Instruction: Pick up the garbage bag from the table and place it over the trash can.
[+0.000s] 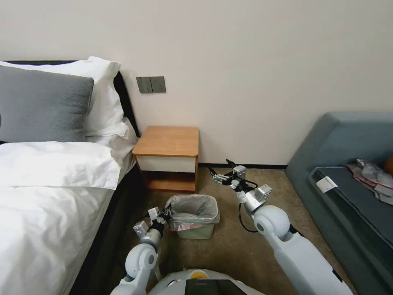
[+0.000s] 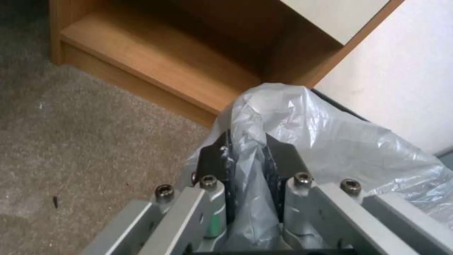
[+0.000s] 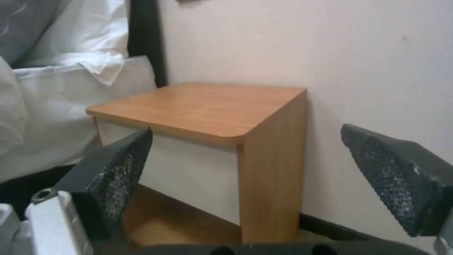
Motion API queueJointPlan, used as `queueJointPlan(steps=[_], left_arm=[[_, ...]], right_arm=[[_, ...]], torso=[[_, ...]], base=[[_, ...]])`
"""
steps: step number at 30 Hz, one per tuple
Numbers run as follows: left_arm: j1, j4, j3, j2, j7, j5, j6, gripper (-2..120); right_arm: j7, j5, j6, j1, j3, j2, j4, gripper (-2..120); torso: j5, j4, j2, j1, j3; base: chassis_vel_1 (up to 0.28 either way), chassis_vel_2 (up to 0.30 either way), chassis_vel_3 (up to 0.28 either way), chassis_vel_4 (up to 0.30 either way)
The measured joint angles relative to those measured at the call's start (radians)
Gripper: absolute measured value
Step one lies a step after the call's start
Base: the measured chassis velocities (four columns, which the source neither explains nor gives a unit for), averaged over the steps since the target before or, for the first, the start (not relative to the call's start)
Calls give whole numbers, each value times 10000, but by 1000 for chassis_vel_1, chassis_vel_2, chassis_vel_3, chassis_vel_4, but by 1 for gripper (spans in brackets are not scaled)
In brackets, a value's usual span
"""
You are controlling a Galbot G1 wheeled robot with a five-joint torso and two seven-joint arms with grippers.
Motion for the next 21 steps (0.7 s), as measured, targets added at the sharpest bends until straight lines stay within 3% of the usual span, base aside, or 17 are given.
queueJointPlan(steps=[10,12,18,21], left_arm=[[155,-145,10,126,162,235,-12,13],[163,-166,32,124,276,254,0,24],[85,-299,35,97,311,257,-1,40],[129,-378,34,102,308,313,-41,57]], right_arm=[[-159,-205,-19,-65,-217,214,-16,100],[-203,-217,-22,-66,-217,183,-22,100],[-235,-201,-23,21,-204,92,-31,100],[-237,-180,-22,31,-189,82,-49,100]], torso=[[-4,-4,0,0,2],[-11,-5,-1,1,4],[-6,-4,-1,2,4],[-3,-3,-1,1,3]], base=[[0,0,0,0],[0,0,0,0],[0,0,0,0],[0,0,0,0]])
